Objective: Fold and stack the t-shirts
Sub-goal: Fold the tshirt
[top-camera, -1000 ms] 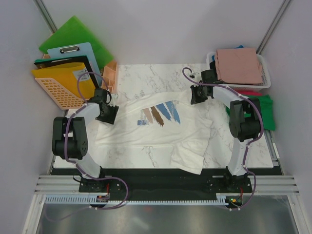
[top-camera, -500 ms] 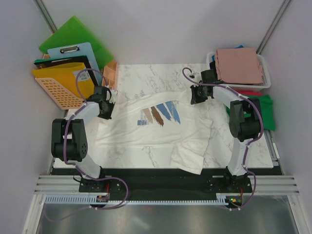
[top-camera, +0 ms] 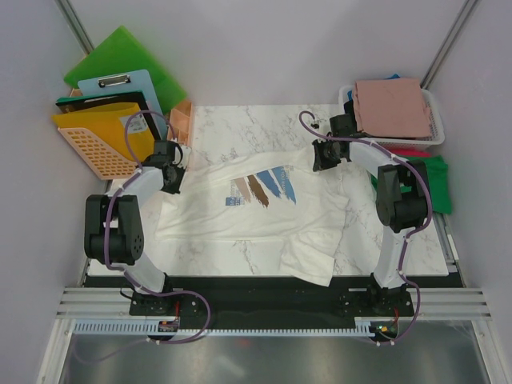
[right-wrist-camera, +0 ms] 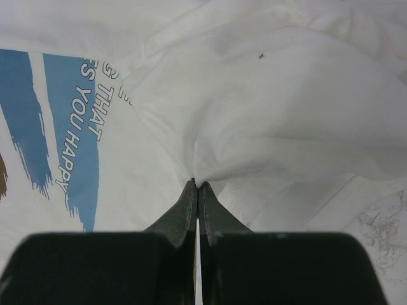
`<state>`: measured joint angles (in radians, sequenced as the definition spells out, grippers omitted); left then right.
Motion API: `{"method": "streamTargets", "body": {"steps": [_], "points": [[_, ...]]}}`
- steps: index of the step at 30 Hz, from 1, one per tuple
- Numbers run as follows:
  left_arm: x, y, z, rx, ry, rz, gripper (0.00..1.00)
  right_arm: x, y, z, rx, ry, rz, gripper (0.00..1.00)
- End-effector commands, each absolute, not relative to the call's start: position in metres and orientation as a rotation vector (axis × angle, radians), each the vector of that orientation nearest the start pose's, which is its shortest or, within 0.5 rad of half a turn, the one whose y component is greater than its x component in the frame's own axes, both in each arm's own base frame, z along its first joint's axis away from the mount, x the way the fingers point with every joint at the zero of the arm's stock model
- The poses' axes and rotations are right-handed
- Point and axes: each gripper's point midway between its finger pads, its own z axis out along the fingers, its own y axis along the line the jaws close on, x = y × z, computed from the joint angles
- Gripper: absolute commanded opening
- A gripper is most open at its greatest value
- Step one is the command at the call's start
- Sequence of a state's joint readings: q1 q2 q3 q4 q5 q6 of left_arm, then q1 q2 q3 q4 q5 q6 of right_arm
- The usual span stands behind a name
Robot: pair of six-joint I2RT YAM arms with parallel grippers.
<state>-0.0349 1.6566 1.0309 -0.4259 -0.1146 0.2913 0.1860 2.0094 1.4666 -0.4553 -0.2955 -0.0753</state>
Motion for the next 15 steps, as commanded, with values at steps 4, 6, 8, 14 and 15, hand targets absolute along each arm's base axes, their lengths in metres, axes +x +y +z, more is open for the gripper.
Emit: {"method": "streamTargets", "body": {"steps": [4, 6, 8, 14, 15], "points": [[0.379, 0.04, 0.074, 0.401, 2.499, 0.398, 0.02, 0.455, 0.138, 0.062, -0.476, 2.469, 0.434, 0.0], [0.381, 0.05, 0.08, 0.374, 2.486, 0.448, 0.02, 0.454, 0.138, 0.062, -0.479, 2.469, 0.433, 0.0], [0.381, 0.056, 0.084, 0.357, 2.476, 0.474, 0.02, 0.453, 0.138, 0.06, -0.479, 2.476, 0.434, 0.0], [0.376, 0.088, 0.082, 0.258, 2.512, 0.59, 0.02, 0.453, 0.138, 0.061, -0.481, 2.473, 0.439, 0.0], [0.375, 0.093, 0.078, 0.237, 2.53, 0.578, 0.02, 0.453, 0.138, 0.061, -0.481, 2.472, 0.439, 0.0]]}}
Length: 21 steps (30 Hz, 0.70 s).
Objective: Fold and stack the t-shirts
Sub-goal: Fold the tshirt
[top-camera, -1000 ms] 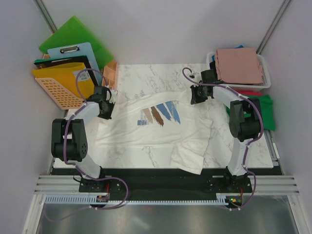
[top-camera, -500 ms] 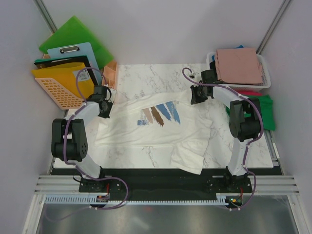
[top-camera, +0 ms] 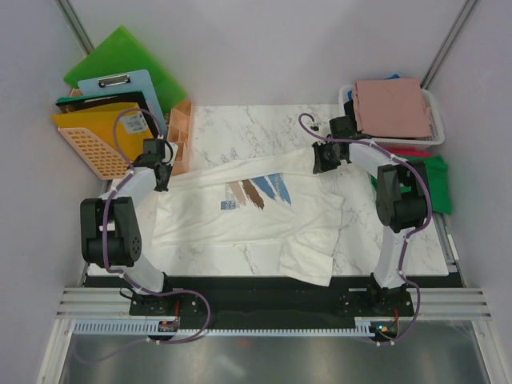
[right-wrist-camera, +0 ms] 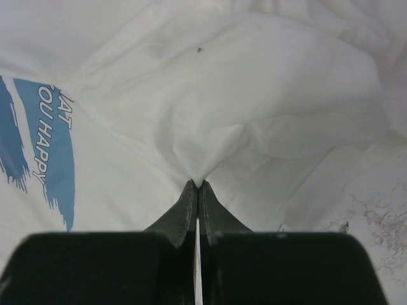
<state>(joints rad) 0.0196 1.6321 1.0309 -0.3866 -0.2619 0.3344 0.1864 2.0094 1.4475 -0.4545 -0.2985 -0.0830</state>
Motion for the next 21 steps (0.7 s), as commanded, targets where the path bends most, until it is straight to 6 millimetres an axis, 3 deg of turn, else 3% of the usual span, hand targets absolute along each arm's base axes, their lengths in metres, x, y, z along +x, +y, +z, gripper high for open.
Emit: {"method": "streamTargets", "body": {"steps": [1, 13, 21], "points": [[0.373, 0.095, 0.075, 0.226, 2.541, 0.573, 0.02, 0.452, 0.139, 0.061, -0.483, 2.473, 0.442, 0.0], [0.367, 0.087, 0.06, 0.231, 2.576, 0.491, 0.02, 0.451, 0.139, 0.063, -0.479, 2.473, 0.446, 0.0], [0.365, 0.084, 0.053, 0.23, 2.595, 0.463, 0.02, 0.437, 0.142, 0.106, -0.515, 2.397, 0.477, 0.0]]}}
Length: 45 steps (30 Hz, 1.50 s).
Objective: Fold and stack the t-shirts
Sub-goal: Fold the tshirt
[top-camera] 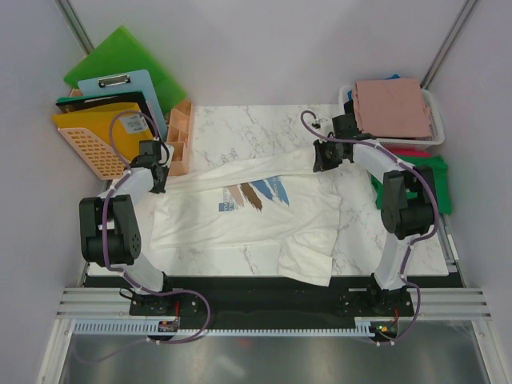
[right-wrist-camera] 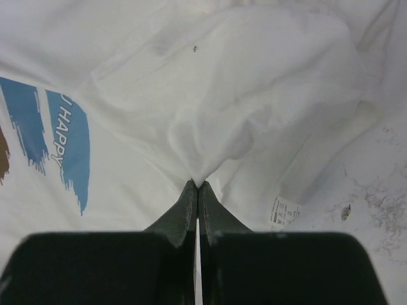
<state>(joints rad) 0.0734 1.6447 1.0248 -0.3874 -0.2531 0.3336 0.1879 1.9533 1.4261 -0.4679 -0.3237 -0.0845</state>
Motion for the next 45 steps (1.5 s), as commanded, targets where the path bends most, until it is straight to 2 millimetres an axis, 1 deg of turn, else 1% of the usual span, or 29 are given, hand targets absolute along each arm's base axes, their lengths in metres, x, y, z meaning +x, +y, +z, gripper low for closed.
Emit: {"method": "streamTargets", "body": {"steps": [1, 3, 4, 6, 7, 9, 11, 12, 15, 16, 17, 18, 19, 21, 22, 26, 29, 31, 32, 33, 34, 35, 36, 38, 39, 40, 43, 44, 45], "points": [[0.365, 0.083, 0.052, 0.23, 2.598, 0.458, 0.02, 0.435, 0.142, 0.115, -0.52, 2.381, 0.477, 0.0], [0.365, 0.083, 0.05, 0.222, 2.601, 0.452, 0.02, 0.43, 0.144, 0.122, -0.529, 2.37, 0.489, 0.0], [0.364, 0.082, 0.048, 0.228, 2.608, 0.448, 0.02, 0.427, 0.145, 0.132, -0.534, 2.351, 0.5, 0.0], [0.364, 0.082, 0.047, 0.224, 2.61, 0.448, 0.02, 0.421, 0.148, 0.14, -0.547, 2.341, 0.518, 0.0], [0.364, 0.082, 0.048, 0.224, 2.607, 0.448, 0.02, 0.414, 0.149, 0.148, -0.557, 2.335, 0.533, 0.0], [0.362, 0.083, 0.048, 0.227, 2.608, 0.451, 0.02, 0.403, 0.149, 0.152, -0.575, 2.333, 0.554, 0.0], [0.363, 0.083, 0.05, 0.236, 2.604, 0.455, 0.02, 0.387, 0.152, 0.16, -0.612, 2.332, 0.579, 0.0], [0.364, 0.083, 0.051, 0.233, 2.599, 0.456, 0.02, 0.379, 0.152, 0.157, -0.622, 2.348, 0.585, 0.0], [0.365, 0.083, 0.053, 0.23, 2.596, 0.454, 0.02, 0.353, 0.148, 0.159, -0.656, 2.369, 0.591, 0.0], [0.365, 0.083, 0.053, 0.231, 2.595, 0.452, 0.02, 0.349, 0.147, 0.157, -0.66, 2.375, 0.593, 0.0], [0.365, 0.082, 0.053, 0.23, 2.594, 0.447, 0.02, 0.343, 0.147, 0.156, -0.667, 2.382, 0.602, 0.0], [0.365, 0.081, 0.053, 0.233, 2.596, 0.445, 0.02, 0.333, 0.145, 0.148, -0.675, 2.41, 0.611, 0.0], [0.365, 0.082, 0.054, 0.23, 2.595, 0.446, 0.02, 0.329, 0.145, 0.15, -0.681, 2.403, 0.61, 0.0], [0.364, 0.082, 0.053, 0.231, 2.599, 0.447, 0.02, 0.318, 0.142, 0.139, -0.688, 2.43, 0.614, 0.0], [0.364, 0.082, 0.053, 0.23, 2.598, 0.447, 0.02, 0.315, 0.141, 0.139, -0.693, 2.427, 0.608, 0.0], [0.363, 0.08, 0.055, 0.232, 2.596, 0.435, 0.02, 0.313, 0.135, 0.126, -0.703, 2.441, 0.573, 0.0], [0.362, 0.08, 0.055, 0.235, 2.599, 0.433, 0.02, 0.324, 0.131, 0.114, -0.702, 2.442, 0.516, 0.0], [0.362, 0.079, 0.056, 0.241, 2.598, 0.432, 0.02, 0.337, 0.127, 0.104, -0.692, 2.445, 0.467, 0.0], [0.362, 0.08, 0.056, 0.24, 2.597, 0.434, 0.02, 0.346, 0.128, 0.104, -0.688, 2.423, 0.45, 0.0], [0.361, 0.08, 0.055, 0.242, 2.602, 0.433, 0.02, 0.351, 0.128, 0.096, -0.683, 2.437, 0.443, 0.0], [0.359, 0.079, 0.053, 0.247, 2.606, 0.432, 0.02, 0.356, 0.128, 0.094, -0.676, 2.439, 0.434, 0.0], [0.359, 0.08, 0.054, 0.246, 2.604, 0.434, 0.02, 0.366, 0.129, 0.097, -0.657, 2.425, 0.431, 0.0], [0.358, 0.079, 0.052, 0.252, 2.608, 0.434, 0.02, 0.37, 0.131, 0.091, -0.649, 2.441, 0.441, 0.0], [0.357, 0.08, 0.053, 0.254, 2.608, 0.442, 0.02, 0.379, 0.136, 0.094, -0.636, 2.432, 0.455, 0.0], [0.356, 0.081, 0.053, 0.255, 2.609, 0.445, 0.02, 0.381, 0.138, 0.091, -0.634, 2.441, 0.455, 0.0], [0.356, 0.082, 0.054, 0.257, 2.608, 0.452, 0.02, 0.384, 0.139, 0.091, -0.636, 2.438, 0.452, 0.19], [0.356, 0.082, 0.056, 0.266, 2.603, 0.455, 0.02, 0.387, 0.137, 0.094, -0.629, 2.42, 0.42, 0.61], [0.356, 0.082, 0.055, 0.267, 2.603, 0.453, 0.02, 0.386, 0.135, 0.092, -0.625, 2.416, 0.405, 0.66], [0.356, 0.082, 0.055, 0.265, 2.603, 0.453, 0.02, 0.384, 0.134, 0.098, -0.624, 2.397, 0.396, 0.68]]}}
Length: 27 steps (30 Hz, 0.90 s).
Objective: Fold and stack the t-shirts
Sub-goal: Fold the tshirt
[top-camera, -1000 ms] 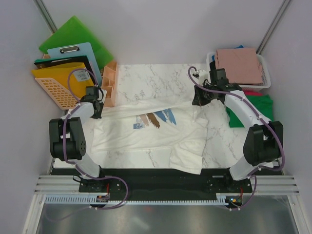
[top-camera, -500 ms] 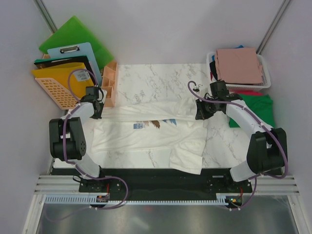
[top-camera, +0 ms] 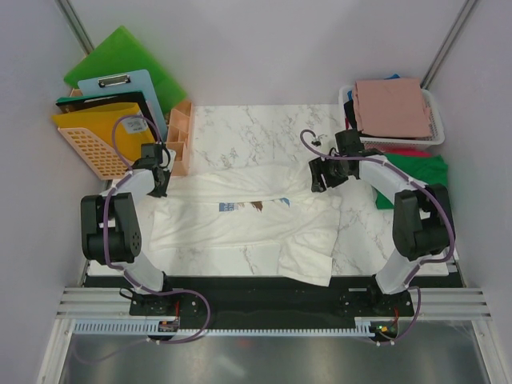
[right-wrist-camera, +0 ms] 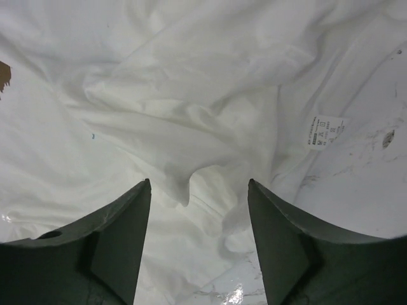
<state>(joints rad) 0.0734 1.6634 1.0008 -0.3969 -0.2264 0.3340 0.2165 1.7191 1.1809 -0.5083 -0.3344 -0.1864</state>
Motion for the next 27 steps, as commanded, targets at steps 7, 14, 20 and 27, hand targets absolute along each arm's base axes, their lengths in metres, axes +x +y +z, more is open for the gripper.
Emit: {"method": "streamTargets", "body": {"steps": [7, 14, 20, 27], "points": [[0.356, 0.081, 0.051, 0.269, 2.612, 0.44, 0.02, 0.36, 0.131, 0.13, -0.61, 2.335, 0.413, 0.68], [0.354, 0.078, 0.049, 0.261, 2.615, 0.422, 0.02, 0.318, 0.139, 0.118, -0.646, 2.407, 0.52, 0.48], [0.354, 0.076, 0.049, 0.246, 2.61, 0.409, 0.02, 0.317, 0.145, 0.077, -0.635, 2.486, 0.557, 0.54], [0.355, 0.078, 0.053, 0.254, 2.601, 0.428, 0.02, 0.329, 0.155, 0.057, -0.649, 2.518, 0.548, 0.59]]}}
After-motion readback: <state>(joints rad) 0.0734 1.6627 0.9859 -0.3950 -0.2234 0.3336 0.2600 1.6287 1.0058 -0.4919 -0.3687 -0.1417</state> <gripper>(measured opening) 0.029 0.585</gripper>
